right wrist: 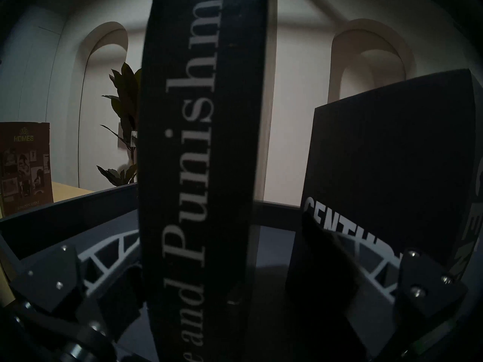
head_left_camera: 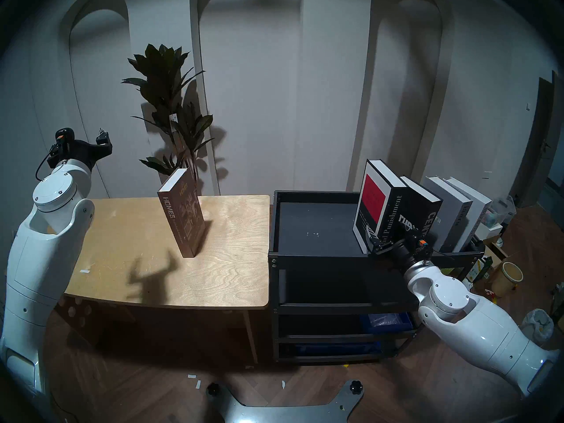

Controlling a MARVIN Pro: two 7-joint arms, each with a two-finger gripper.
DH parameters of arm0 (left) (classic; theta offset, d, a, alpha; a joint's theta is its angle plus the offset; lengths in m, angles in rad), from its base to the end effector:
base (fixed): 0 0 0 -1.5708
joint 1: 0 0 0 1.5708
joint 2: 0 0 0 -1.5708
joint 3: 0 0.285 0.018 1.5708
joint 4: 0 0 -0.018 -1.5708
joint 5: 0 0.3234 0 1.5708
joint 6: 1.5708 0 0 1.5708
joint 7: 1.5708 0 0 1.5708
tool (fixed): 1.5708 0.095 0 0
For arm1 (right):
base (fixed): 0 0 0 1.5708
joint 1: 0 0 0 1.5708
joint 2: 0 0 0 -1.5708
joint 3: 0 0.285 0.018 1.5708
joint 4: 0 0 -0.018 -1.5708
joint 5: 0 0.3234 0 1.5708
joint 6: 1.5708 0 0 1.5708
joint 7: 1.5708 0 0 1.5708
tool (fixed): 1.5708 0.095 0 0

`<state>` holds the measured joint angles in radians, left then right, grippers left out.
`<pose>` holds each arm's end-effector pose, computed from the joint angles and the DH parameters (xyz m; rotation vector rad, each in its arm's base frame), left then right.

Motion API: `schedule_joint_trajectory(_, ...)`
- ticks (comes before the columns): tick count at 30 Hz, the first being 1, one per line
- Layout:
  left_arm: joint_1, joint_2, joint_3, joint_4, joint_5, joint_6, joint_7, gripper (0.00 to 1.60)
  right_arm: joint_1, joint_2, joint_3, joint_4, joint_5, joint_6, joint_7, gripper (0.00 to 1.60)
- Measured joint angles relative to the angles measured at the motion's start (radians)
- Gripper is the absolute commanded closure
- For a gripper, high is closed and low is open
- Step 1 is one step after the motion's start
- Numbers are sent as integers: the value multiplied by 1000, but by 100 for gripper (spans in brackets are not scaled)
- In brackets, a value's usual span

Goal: Move the books from the display table onto the shelf, standing them upright with spines facing out and tallest at one end

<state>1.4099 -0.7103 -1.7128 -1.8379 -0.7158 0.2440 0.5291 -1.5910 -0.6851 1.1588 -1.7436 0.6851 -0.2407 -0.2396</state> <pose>0.4259 0.2366 -0.0263 -1.6577 -0.3432 -2.1383 0.3990 -0.0872 -0.2633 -2.1008 -0.3139 -2.2282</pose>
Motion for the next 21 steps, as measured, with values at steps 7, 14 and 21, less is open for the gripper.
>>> schedule_joint_trajectory(7, -1, -1, -1, -6, 0, 0, 7, 0, 17, -6, -1, -8, -2, 0, 7, 0)
schedule_joint_trajectory(14, 0, -1, -3, -13, -2, 0, 15, 0, 46, -13, 43, -66, 18, -1, -17, 0)
schedule_joint_trajectory(21, 1, -1, -5, -21, -4, 0, 19, 0, 58, 3, 119, -151, 45, -7, -66, 0)
